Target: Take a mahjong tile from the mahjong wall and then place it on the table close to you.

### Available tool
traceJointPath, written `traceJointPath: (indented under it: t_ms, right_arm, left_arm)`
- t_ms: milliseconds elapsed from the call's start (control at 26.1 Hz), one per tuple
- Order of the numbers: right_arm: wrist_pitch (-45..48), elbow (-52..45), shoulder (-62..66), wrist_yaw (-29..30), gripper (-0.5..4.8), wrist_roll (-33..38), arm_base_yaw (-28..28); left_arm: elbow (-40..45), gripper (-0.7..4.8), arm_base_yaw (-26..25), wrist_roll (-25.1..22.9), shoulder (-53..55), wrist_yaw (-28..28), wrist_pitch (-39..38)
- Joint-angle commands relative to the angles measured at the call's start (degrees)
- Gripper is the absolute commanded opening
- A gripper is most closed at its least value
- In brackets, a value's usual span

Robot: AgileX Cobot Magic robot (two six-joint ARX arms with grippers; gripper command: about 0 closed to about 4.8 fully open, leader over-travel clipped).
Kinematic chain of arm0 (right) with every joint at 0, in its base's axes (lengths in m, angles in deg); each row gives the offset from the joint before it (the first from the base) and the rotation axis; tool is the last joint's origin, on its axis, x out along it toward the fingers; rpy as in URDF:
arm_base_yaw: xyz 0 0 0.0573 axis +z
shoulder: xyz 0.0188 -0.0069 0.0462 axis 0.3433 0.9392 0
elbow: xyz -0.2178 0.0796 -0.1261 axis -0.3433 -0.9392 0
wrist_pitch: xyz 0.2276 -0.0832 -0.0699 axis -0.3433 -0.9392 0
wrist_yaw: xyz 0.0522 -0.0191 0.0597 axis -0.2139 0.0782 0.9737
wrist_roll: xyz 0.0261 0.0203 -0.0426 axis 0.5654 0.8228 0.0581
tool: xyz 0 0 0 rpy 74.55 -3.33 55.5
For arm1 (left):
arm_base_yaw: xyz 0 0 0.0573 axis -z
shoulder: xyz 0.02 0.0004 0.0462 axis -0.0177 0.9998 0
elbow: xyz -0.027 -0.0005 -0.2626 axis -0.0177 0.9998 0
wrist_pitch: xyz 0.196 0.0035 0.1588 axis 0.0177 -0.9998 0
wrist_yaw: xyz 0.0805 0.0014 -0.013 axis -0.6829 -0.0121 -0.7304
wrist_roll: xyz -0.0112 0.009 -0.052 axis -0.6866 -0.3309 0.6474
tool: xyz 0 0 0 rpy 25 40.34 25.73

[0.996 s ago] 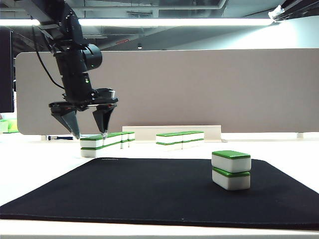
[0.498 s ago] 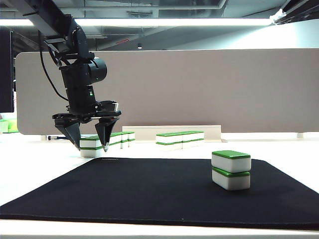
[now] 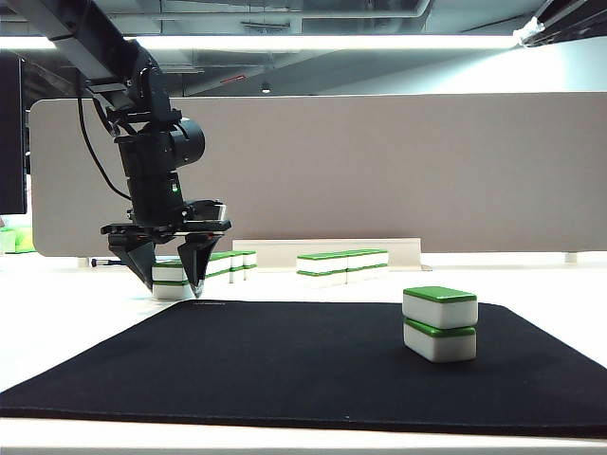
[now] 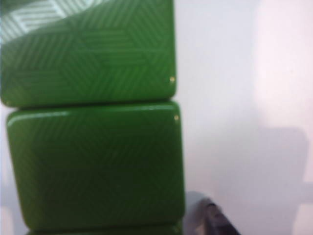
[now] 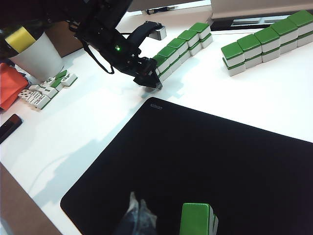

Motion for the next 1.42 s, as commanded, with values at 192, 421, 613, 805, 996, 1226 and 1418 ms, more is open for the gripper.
traceJointPath:
  t_ms: [192,421,613,805,996,1226,1418]
  right_arm:
    - [0.72,0.17,-0.11,0.07,-0.01,-0.11,0.09]
    - [0.72,0.17,-0.13,0.07,-0.01,-0.11,0.09]
    - [0.72,0.17,-0.13,0.07,-0.01,-0.11,0.09]
    - [0.70,0.17,-0.13,0.07,-0.01,-0.11,0.09]
    - [0.74,0.17,-0.13,0.04,-0.01,-0.11,0.07]
    - [0.74,0.17,-0.13,0.07,-0.01,-0.11,0.07]
    - [0.79,0.17,-0.13,0.02,-0.01,-0.13,0.07]
  left_arm:
    - [-0.26,2.65,-0.04,-0.20,0.07,-0.20,0.39]
    - [-0.26,2.31,-0.04,-0.17,0.09,-0.24,0.79]
    - [-0.26,2.13,-0.04,-0.17,0.07,-0.24,0.70]
    - [-0.42,2.13,-0.04,0.28,-0.35,-0.17,-0.85]
    - [-0.44,2.13,0.22,0.22,-2.51,-0.09,-2.14]
    - [-0.44,2.13,0.66,0.15,-6.56,0.46,-4.26]
    - [-0.44,2.13,2.12,-3.80,-9.22,0.35,-7.48]
